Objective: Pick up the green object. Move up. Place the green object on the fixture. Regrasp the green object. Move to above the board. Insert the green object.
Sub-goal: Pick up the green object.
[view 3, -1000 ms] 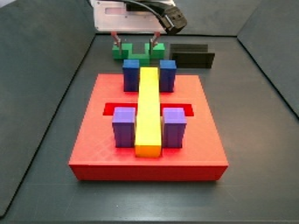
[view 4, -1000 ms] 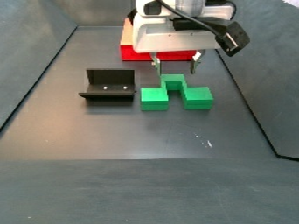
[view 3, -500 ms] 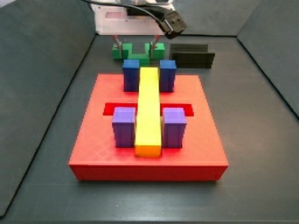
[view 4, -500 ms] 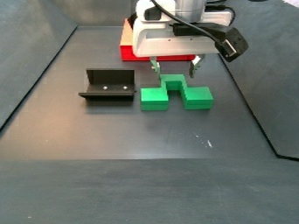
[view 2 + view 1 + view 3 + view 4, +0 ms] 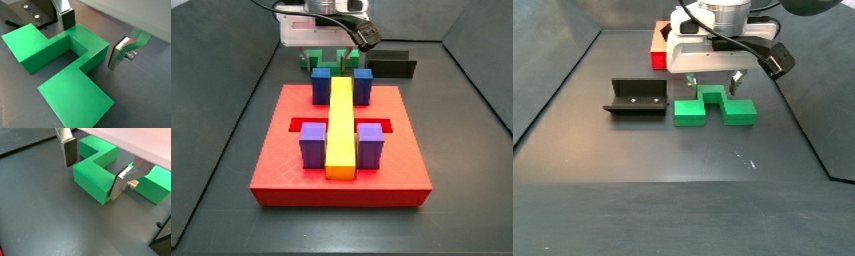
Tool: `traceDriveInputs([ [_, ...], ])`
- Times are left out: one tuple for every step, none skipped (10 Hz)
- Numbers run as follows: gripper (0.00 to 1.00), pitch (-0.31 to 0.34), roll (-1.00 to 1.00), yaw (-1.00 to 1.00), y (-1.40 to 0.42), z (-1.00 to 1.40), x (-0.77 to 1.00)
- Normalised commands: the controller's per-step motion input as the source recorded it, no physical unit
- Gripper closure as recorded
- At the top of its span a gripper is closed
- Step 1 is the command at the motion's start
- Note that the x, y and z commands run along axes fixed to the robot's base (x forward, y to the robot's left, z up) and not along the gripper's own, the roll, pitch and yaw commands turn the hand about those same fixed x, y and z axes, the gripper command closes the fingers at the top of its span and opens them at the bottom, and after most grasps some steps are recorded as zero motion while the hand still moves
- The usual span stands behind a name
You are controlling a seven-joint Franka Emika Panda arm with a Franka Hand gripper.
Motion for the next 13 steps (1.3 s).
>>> traceDriveInputs([
  [0.00, 0.000, 0.00, 0.00, -0.03, 0.00, 0.00],
  [0.00, 0.000, 0.01, 0.00, -0.01, 0.00, 0.00],
  [0.00, 0.000, 0.00, 0.00, 0.00, 0.00, -0.02],
  [0.00, 0.000, 0.02, 0.00, 0.00, 0.00, 0.00],
  [0.00, 0.000, 0.02, 0.00, 0.00, 0.00, 0.00],
  [1.00, 0.000, 0.00, 0.00, 0.00, 0.00, 0.00],
  [1.00, 0.000, 0.00, 0.00, 0.00, 0.00, 0.00],
  [1.00, 0.000, 0.00, 0.00, 0.00, 0.00, 0.00],
  [1.00, 0.000, 0.00, 0.00, 0.00, 0.00, 0.00],
  [1.00, 0.000, 0.00, 0.00, 0.00, 0.00, 0.00],
  [1.00, 0.000, 0.00, 0.00, 0.00, 0.00, 0.00],
  [1.00, 0.000, 0.00, 0.00, 0.00, 0.00, 0.00],
  [1.00, 0.000, 0.00, 0.00, 0.00, 0.00, 0.00],
])
